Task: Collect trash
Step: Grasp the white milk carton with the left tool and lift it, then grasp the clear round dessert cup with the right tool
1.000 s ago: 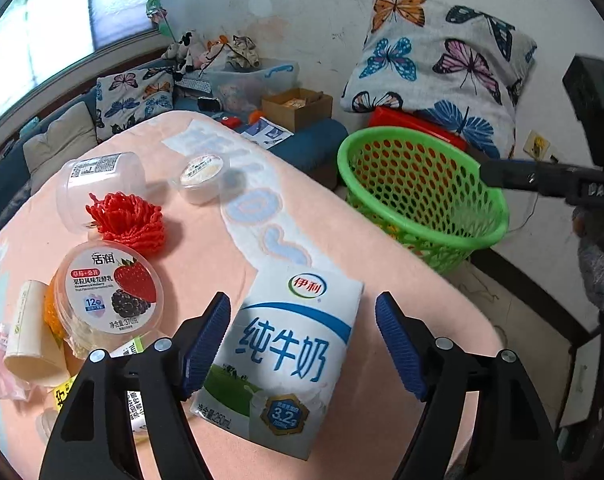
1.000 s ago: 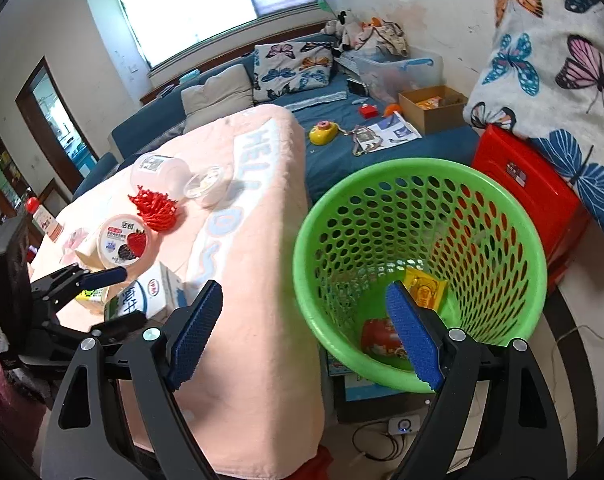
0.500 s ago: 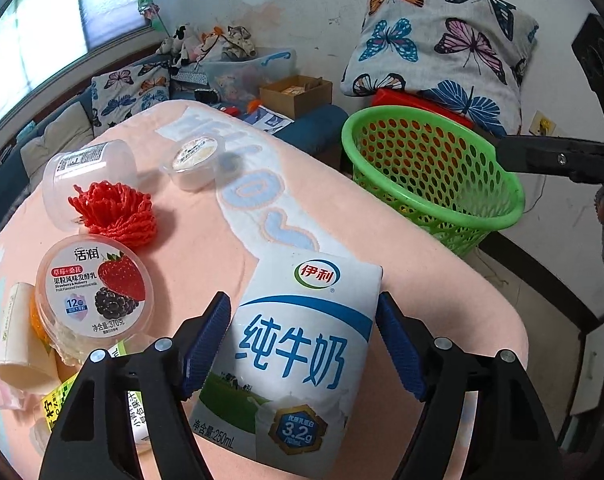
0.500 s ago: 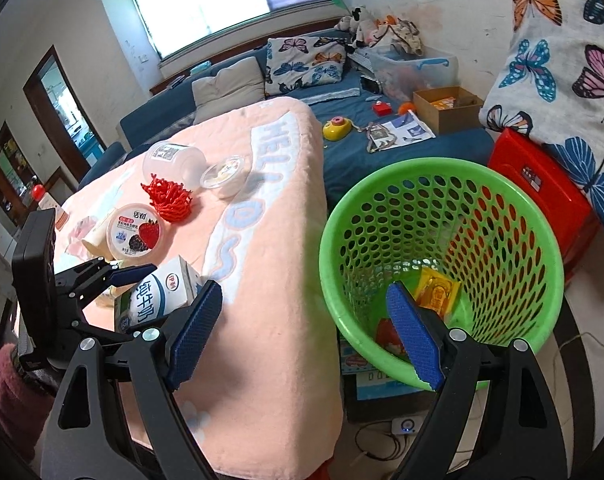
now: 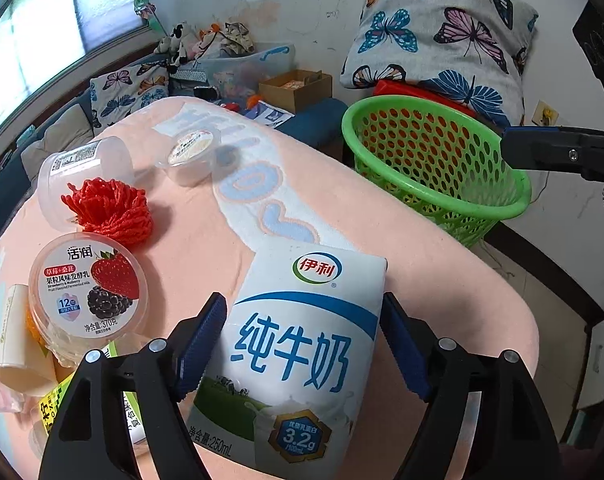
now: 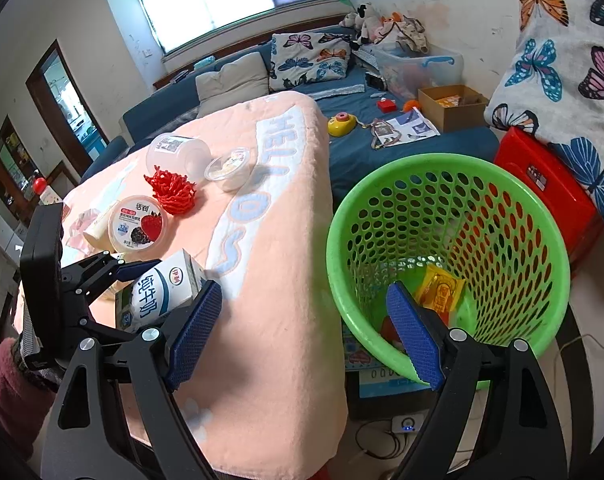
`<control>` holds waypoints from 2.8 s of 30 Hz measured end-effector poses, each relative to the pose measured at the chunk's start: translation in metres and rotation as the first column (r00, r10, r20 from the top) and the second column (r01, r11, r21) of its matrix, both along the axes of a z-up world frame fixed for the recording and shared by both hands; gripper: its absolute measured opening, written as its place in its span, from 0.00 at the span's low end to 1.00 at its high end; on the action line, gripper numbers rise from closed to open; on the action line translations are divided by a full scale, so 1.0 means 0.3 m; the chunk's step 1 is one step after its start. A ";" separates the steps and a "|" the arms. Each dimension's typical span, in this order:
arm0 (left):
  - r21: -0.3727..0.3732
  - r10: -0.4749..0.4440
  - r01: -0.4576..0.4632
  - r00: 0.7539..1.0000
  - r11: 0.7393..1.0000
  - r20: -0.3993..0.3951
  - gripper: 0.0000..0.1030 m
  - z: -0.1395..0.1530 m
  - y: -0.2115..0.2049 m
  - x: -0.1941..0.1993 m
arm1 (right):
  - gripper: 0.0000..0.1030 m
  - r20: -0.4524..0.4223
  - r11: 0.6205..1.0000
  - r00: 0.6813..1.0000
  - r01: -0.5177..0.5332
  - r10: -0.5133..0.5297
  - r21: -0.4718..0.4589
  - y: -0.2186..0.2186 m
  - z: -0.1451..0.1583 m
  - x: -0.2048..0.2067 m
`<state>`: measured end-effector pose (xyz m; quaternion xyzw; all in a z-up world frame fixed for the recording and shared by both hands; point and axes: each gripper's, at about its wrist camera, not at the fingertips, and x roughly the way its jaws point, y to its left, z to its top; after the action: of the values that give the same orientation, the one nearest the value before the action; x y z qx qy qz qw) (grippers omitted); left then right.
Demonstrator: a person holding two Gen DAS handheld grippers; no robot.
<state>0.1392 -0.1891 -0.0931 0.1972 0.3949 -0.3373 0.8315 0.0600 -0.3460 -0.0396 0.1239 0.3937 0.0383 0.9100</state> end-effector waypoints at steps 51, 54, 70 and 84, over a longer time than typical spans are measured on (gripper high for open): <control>-0.260 0.372 -0.354 0.928 0.898 0.021 0.60 0.279 0.484 -0.156 | 0.82 -0.005 0.964 0.979 -0.200 0.203 -0.176 0.297 -0.035 0.427; -0.269 0.399 -0.383 0.917 0.884 0.004 0.60 0.278 0.520 -0.149 | 0.82 -0.011 0.954 0.974 -0.222 0.225 -0.199 0.330 -0.048 0.497; -0.284 0.481 -0.464 0.876 0.839 -0.010 0.60 0.279 0.640 -0.111 | 0.82 -0.088 0.948 0.971 -0.237 0.223 -0.213 0.370 -0.172 0.769; -0.283 0.486 -0.470 0.874 0.836 -0.013 0.60 0.273 0.647 -0.095 | 0.67 -0.099 0.952 0.971 -0.232 0.216 -0.201 0.387 -0.200 0.827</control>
<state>0.1108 0.0048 -0.0112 -0.0160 0.3555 -0.1649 0.9199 0.3080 -0.2298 -0.0996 -0.0175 0.4412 0.0945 0.8923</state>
